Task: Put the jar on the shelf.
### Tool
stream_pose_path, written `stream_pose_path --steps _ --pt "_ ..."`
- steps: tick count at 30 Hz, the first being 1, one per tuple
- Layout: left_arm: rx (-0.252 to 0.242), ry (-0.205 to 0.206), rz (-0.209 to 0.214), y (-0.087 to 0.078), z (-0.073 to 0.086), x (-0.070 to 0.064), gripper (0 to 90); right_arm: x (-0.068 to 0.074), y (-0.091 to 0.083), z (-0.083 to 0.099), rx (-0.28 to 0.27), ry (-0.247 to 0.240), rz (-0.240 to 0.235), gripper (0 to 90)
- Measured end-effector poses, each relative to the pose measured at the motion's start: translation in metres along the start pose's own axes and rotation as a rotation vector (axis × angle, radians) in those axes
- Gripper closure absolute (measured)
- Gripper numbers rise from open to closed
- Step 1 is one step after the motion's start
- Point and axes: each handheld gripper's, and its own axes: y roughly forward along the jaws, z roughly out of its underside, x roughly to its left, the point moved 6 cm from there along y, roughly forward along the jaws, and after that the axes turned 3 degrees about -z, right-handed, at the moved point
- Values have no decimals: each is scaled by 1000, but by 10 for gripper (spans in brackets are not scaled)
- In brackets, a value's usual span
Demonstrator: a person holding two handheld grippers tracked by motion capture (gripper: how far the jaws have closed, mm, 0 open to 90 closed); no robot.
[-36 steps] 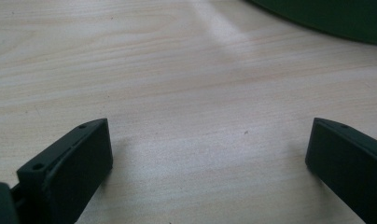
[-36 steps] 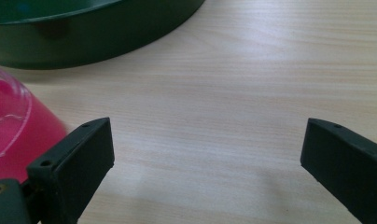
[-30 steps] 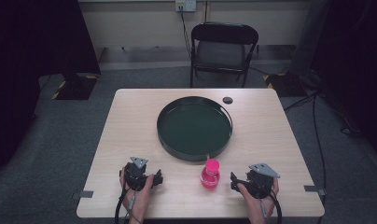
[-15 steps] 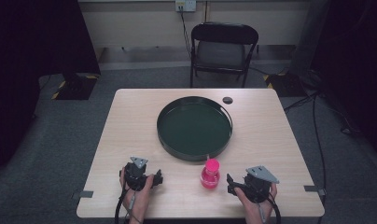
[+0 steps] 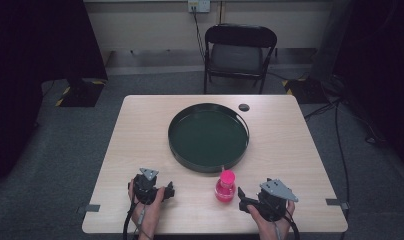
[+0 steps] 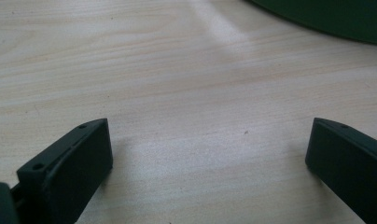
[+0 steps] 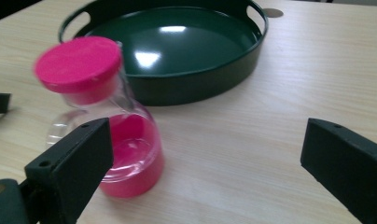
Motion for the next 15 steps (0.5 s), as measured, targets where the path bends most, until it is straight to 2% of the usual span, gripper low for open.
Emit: stream_pose_path --steps 9,15 --pt "0 0 0 0 0 0 0 19 -4 -9 -29 -28 -54 13" --pt "0 0 0 0 0 0 0 32 -4 -14 -45 -28 -90 28"
